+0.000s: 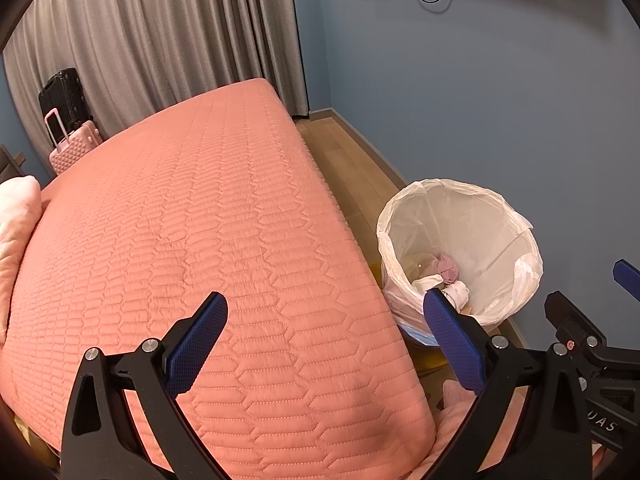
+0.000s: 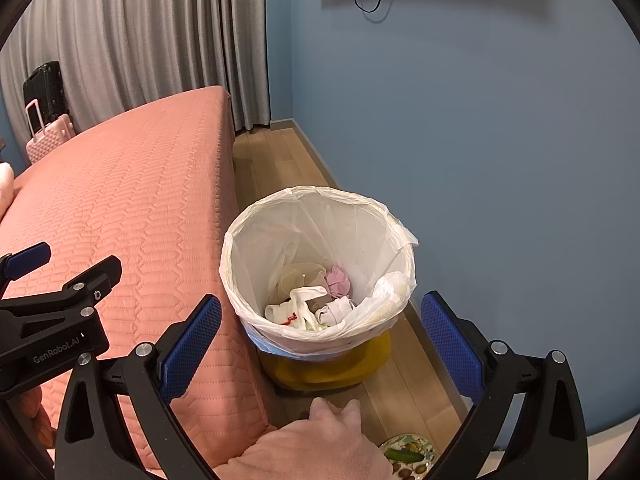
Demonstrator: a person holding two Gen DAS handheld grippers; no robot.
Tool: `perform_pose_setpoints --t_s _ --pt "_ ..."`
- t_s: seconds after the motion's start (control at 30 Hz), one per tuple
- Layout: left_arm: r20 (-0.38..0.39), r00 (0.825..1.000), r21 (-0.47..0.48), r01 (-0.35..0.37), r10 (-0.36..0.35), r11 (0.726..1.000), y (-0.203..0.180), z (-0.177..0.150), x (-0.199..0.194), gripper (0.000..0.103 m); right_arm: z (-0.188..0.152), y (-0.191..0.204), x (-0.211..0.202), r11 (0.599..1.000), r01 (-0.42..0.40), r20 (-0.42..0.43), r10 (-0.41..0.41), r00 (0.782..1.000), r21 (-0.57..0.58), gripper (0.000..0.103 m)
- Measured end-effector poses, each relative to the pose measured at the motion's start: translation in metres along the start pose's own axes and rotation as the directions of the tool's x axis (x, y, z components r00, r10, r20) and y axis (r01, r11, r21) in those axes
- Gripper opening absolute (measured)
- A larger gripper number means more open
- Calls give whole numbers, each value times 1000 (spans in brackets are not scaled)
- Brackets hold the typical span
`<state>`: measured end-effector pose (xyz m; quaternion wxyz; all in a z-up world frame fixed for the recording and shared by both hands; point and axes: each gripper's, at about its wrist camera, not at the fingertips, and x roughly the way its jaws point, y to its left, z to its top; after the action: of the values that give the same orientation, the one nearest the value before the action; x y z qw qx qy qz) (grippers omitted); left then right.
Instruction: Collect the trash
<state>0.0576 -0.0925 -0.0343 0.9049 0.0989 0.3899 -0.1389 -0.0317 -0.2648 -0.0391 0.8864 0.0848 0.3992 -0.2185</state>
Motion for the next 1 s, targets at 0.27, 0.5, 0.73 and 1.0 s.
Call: perform_pose_setpoints --t_s 0.27,0.5,0.73,1.0 --pt "0 1000 3 -2 2 1000 0 1 0 94 0 0 0 1000 0 0 0 1000 0 97" --pt "2 1000 7 -3 3 1000 -2 1 0 94 0 0 0 1000 1 2 -1 1000 1 97" --pt "4 1000 8 -4 4 1000 -3 2 -1 94 0 0 0 1000 2 2 -2 1000 2 97" --pt "4 1000 10 -4 4 1000 -4 3 0 94 1 0 0 1000 1 2 -1 1000 3 97"
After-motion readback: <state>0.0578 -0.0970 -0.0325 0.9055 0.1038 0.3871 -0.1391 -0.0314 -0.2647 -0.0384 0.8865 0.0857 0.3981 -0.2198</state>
